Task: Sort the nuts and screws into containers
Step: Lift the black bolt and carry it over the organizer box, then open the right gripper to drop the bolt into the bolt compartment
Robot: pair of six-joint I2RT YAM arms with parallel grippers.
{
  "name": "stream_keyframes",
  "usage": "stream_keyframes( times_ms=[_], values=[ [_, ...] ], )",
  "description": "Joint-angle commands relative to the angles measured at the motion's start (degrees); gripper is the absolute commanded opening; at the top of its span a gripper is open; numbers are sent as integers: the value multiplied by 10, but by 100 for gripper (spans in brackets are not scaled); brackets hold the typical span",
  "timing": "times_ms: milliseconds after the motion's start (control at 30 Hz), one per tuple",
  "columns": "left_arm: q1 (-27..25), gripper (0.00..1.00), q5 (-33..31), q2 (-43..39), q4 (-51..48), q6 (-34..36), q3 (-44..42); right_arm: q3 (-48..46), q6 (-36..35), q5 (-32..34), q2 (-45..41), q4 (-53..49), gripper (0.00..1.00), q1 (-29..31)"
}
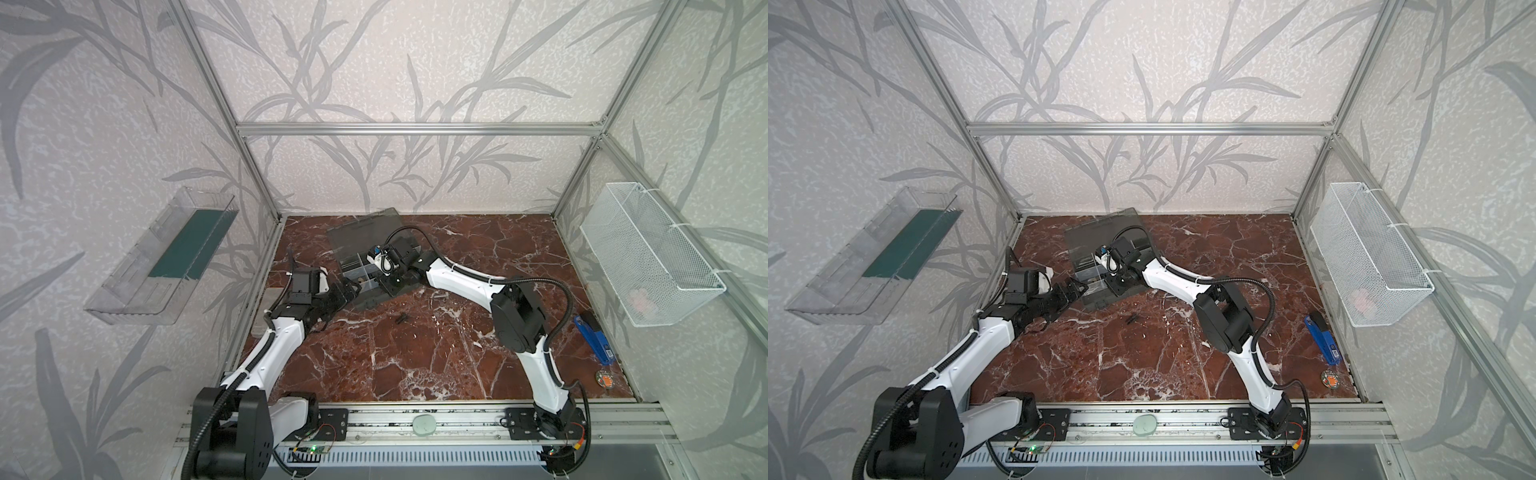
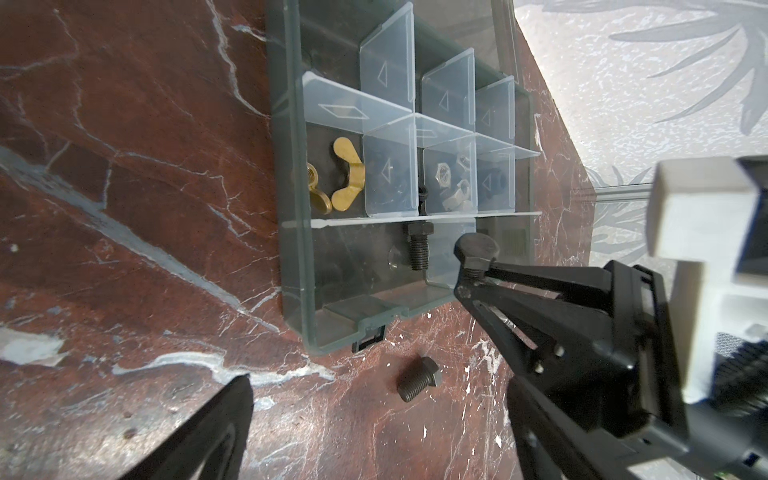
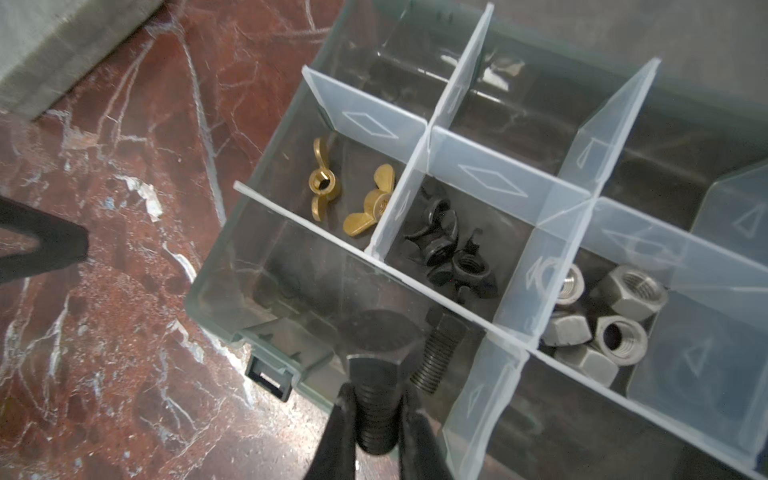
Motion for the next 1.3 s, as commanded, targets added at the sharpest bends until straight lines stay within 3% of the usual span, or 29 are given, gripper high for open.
stream_keyframes(
  times_ms=[0,233,733,1267],
  values=[
    [3,93,7,0,9,-7,-8,34,-11,8,9,-10,6,1],
    [4,93,10,3,13,-9,-9,46,-15,12,25,-24,11,2],
    [5,93,15,0,10,-9,-7,53,-12,21,15,-39,35,6],
    [5,93,25,5,18,-15,-11,-89,4,9,-129,-40,45,6]
  ],
)
